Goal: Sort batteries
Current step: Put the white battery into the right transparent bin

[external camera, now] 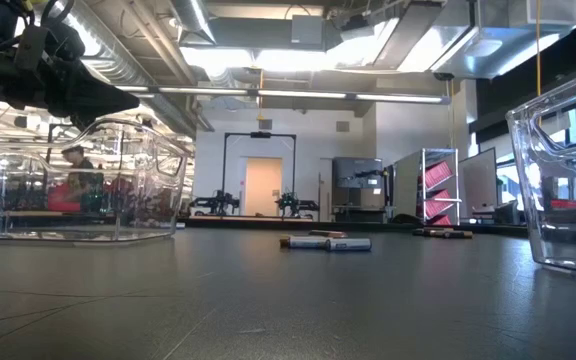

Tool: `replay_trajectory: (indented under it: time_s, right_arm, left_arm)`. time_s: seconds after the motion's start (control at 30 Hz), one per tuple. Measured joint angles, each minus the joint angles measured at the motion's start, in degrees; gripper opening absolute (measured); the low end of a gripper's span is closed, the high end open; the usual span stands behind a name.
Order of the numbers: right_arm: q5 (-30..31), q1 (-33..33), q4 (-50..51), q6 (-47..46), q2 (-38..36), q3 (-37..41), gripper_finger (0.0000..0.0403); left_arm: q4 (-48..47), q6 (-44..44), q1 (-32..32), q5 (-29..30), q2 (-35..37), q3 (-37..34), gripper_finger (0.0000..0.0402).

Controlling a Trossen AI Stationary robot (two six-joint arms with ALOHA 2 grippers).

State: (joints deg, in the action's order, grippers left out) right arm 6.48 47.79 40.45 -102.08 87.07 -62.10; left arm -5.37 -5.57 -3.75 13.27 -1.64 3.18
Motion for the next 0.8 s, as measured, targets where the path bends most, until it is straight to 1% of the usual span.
replay_trajectory:
  time_s: [0.07, 0.17, 0.3, 0.5, 0.67, 0.73, 0.8]
  right_arm:
    - [-0.7, 0.0, -2.9, -4.8, 0.0, 2.2, 0.0014]
    - [-1.6, 0.2, -3.5, -10.3, 0.0, 4.4, 0.0014]
    - [-1.6, 0.2, -3.5, -14.3, 0.0, 7.1, 0.0015]
    - [-4.0, -0.8, -6.7, -14.4, 0.0, 10.8, 0.0017]
    - [-4.8, -1.4, -7.4, -13.2, 0.0, 12.0, 0.0019]
    - [-5.0, -1.4, -7.4, -13.1, 0.0, 12.0, 0.0027]
    - [-5.1, -1.4, -7.4, -13.1, 0.0, 12.0, 0.0046]
  left_arm:
    - [0.0, 0.0, 0.0, 0.0, 0.0, 0.0, 0.0]
    - [0.0, 0.0, 0.0, 0.0, 0.0, 0.0, 0.0]
    - [0.0, 0.0, 0.0, 0.0, 0.0, 0.0, 0.0]
    - [0.0, 0.0, 0.0, 0.0, 0.0, 0.0, 0.0]
    - [0.0, 0.0, 0.0, 0.0, 0.0, 0.0, 0.0]
    - [0.0, 0.0, 0.0, 0.0, 0.0, 0.0, 0.0]
    - [0.0, 0.0, 0.0, 0.0, 0.0, 0.0, 0.0]
